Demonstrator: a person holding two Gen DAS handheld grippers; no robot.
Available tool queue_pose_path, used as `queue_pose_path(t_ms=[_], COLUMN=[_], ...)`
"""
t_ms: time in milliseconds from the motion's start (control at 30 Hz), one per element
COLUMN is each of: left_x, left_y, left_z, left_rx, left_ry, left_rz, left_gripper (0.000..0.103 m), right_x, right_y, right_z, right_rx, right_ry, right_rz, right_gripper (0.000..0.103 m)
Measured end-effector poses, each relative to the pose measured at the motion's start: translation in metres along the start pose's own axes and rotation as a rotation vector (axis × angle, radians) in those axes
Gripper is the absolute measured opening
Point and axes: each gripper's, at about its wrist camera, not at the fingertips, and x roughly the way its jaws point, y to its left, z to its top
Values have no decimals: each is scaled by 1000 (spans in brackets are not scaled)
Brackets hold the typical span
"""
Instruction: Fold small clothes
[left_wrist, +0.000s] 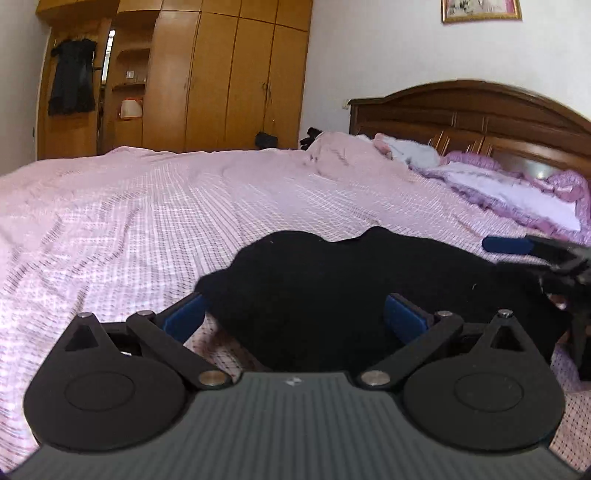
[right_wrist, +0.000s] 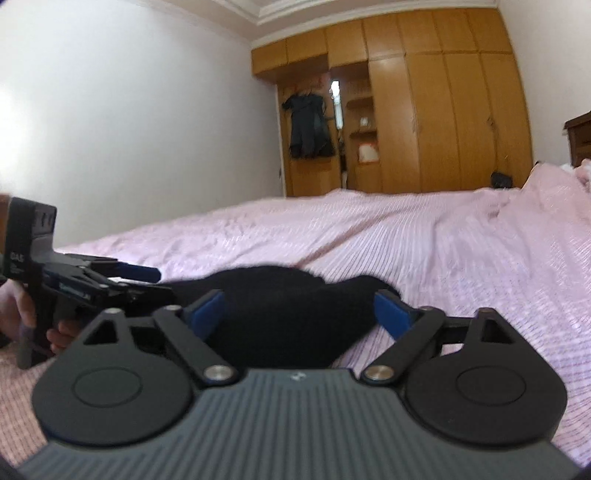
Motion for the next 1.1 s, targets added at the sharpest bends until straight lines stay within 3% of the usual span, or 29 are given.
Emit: queue_pose_path(t_ms=[333,1100], left_x=[11,13], left_y=[0,-1], left_z=[-7,-13], left_rx=[2,22], left_ry=[3,-3], left_rz=[-23,-18], left_gripper=[103,103], right_x=[10,14], right_y=[8,8], right_z=[-6,-7], right_rx=[-12,-11], right_ry=[47,54], right_rz=[3,-3], right_gripper=[103,103])
